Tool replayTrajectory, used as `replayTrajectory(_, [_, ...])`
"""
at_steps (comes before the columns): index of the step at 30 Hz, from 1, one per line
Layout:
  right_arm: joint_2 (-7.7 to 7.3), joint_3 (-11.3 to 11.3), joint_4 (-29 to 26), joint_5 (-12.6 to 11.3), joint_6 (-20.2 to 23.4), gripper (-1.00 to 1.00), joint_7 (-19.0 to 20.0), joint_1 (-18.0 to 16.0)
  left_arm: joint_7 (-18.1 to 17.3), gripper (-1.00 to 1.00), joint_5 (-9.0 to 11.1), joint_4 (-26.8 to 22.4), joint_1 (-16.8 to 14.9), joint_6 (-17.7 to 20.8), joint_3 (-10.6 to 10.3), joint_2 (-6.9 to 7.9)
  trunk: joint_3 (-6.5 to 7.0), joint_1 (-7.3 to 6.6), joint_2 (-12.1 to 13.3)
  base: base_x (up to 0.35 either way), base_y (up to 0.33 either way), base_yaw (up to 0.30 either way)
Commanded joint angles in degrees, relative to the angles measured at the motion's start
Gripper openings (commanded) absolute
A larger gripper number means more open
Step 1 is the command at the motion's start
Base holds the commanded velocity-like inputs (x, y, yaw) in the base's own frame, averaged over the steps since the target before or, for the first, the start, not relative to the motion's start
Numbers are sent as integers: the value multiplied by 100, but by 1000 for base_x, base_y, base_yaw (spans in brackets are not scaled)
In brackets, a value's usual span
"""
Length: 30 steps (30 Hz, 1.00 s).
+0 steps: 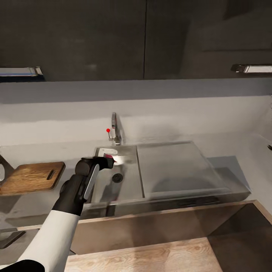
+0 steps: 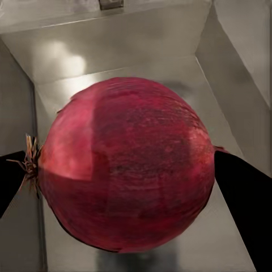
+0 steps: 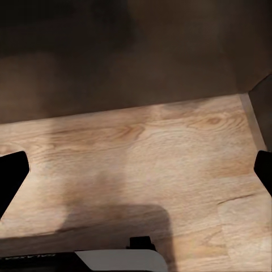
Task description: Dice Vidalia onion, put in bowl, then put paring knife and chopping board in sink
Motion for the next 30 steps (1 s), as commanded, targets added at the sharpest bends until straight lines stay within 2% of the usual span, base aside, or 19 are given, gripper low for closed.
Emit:
replayTrajectory(1, [-3,30,2,6,-10,100,-51,-3,17,-100,5,-19,-1,32,-4,0,-2,3,-10,-6,168,4])
replayTrajectory(7, [-2,30,2,6,-11,100,-51,-4,17,-100,5,-104,-3,36,-4,0,51,3,-10,-2,253,83])
replayTrajectory(22, [-3,30,2,6,-9,100,-51,-3,17,-100,5,-127,1,39,-4,0,158,3,-10,0,294,201])
replayTrajectory(30, [-3,22,2,6,-7,100,-51,-2,17,-100,13,-96,2,37,-4,0,169,3,-10,0,301,39])
